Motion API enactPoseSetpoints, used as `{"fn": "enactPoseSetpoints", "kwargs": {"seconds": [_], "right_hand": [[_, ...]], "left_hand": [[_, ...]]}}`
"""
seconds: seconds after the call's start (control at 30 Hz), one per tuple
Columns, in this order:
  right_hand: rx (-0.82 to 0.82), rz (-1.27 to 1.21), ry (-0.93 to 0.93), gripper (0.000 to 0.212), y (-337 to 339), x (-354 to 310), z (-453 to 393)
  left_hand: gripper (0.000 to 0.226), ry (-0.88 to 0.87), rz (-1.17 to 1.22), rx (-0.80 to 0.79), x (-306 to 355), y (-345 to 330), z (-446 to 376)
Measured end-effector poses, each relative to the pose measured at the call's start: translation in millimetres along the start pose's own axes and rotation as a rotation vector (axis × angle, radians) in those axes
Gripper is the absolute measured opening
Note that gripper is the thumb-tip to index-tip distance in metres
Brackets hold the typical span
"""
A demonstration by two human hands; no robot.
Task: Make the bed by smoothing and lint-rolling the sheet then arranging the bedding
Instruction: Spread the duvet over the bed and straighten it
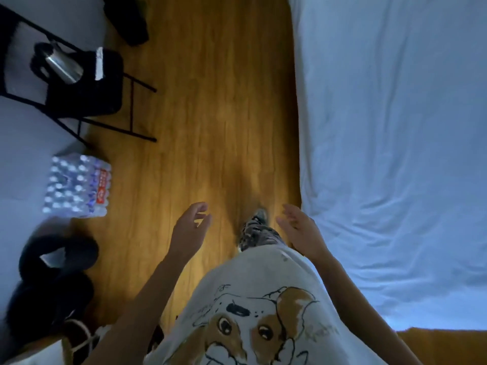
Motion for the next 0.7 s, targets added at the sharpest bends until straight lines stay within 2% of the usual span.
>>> {"fn": "enactPoseSetpoints", "kwargs": {"seconds": [0.13, 0.27, 0.43, 0.53, 0.7], "right_hand": [[-0.034, 0.065, 0.090, 0.053, 39.6, -63.5, -92.0], [-0.013, 0.068, 0.125, 0.055, 83.6, -117.9, -164.1], [0.047, 0.051, 0.096, 0.045, 122.7, -153.8, -257.0], [0.061, 0.080, 0.074, 0.047, 142.5, -178.4, -324.3], [0.142, 0.015, -0.034, 0.048, 183.1, -228.9, -438.5]], "left_hand": [[0.021, -0.043, 0.021, -0.005, 75.0, 16.1, -71.4], [0.024, -0.100, 0.010, -0.020, 137.2, 26.4, -140.6], [0.030, -0.088, 0.032, -0.023, 191.1, 33.9, -242.7], [0.033, -0.091, 0.014, -0.062, 221.8, 36.9, -318.5], [0.023, -0.125, -0.042, -0.155, 293.5, 58.3, -451.9]]}}
Point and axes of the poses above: each hand's wrist, its own z-axis away from the middle knuckle, its own y-axis out of the back of the hand, x = y × z, the point moved 8 cm from there along -z, towards the middle knuckle, and after that the axes turned 4 degrees about y, right-handed, at the moved point
